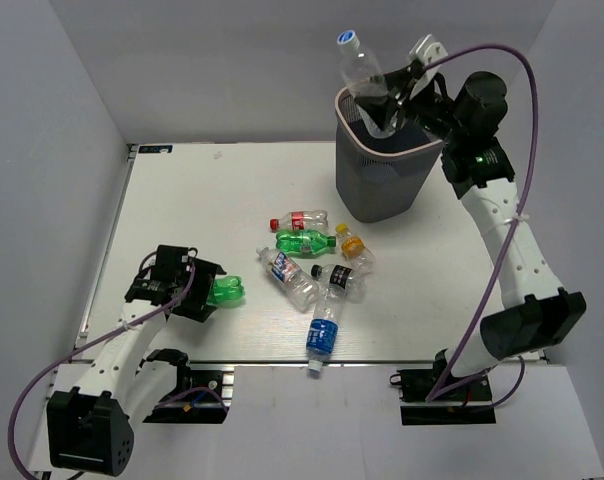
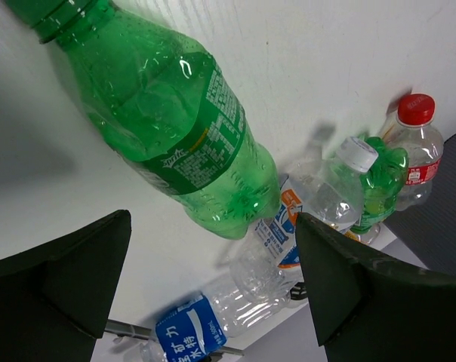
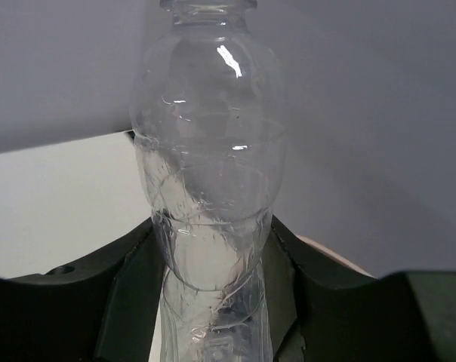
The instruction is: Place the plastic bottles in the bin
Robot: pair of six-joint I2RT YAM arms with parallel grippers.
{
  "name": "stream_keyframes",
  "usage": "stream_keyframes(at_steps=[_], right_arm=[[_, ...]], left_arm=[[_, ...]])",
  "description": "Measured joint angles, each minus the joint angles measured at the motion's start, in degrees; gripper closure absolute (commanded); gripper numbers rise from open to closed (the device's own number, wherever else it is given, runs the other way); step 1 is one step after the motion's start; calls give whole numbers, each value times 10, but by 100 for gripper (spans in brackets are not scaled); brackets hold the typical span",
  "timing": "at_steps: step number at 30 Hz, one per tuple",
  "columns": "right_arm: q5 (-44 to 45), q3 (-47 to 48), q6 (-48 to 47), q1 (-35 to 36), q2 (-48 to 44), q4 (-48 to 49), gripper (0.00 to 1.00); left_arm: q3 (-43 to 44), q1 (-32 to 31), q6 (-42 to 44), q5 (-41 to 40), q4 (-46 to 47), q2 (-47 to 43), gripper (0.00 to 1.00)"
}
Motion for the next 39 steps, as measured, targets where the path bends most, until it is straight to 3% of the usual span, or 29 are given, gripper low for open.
stream_keyframes(at_steps=[2, 3, 4, 7, 11, 15, 18, 19, 21, 22, 24, 25, 27, 29, 30, 33, 39], right_arm=[[50, 7, 6, -1, 19, 30, 64], [73, 7, 5, -2, 29, 38, 51], [89, 8, 3, -4, 39, 41, 25], [130, 37, -4, -8, 88, 31, 10], [155, 33, -12, -19, 117, -3, 10], [149, -13, -7, -32, 88, -8, 10], [104, -64, 0, -40, 33, -10, 17], [81, -83, 2, -41, 13, -7, 20], [15, -122, 1, -42, -32, -17, 28], [-22, -140, -2, -42, -53, -21, 31], [-97, -171, -11, -41, -84, -43, 39], [-136, -187, -18, -40, -95, -54, 39], [-196, -221, -44, -40, -109, -87, 36], [-233, -249, -93, -40, -114, -143, 31], [-242, -264, -129, -38, -115, -176, 25], [-244, -311, -252, -33, -122, -275, 19], [-205, -397, -481, -15, -140, -428, 23]], left_arm=[[-4, 0, -2, -3, 10, 4, 1], [-8, 0, -3, -4, 15, 6, 1], [-11, 0, -4, -5, 19, 9, 1], [-21, 0, -5, -7, 38, 26, 1], [-27, 0, -7, -11, 55, 60, 1], [-33, 0, -7, -19, 75, 76, 3], [-37, 0, -9, -29, 85, 86, 17], [-37, 0, -9, -32, 88, 93, 27], [-36, 0, -11, -31, 96, 108, 38], [-35, 0, -12, -31, 101, 110, 50], [-34, 0, -6, -32, 108, 113, 59], [-34, 0, -3, -31, 109, 113, 68], [-33, 0, 13, -31, 107, 109, 75], [-21, 0, 39, -30, 91, 99, 82], [-9, -1, 61, -26, 87, 90, 82], [51, -4, 137, 6, 111, 64, 84], [164, -26, 244, 144, 301, 70, 87]])
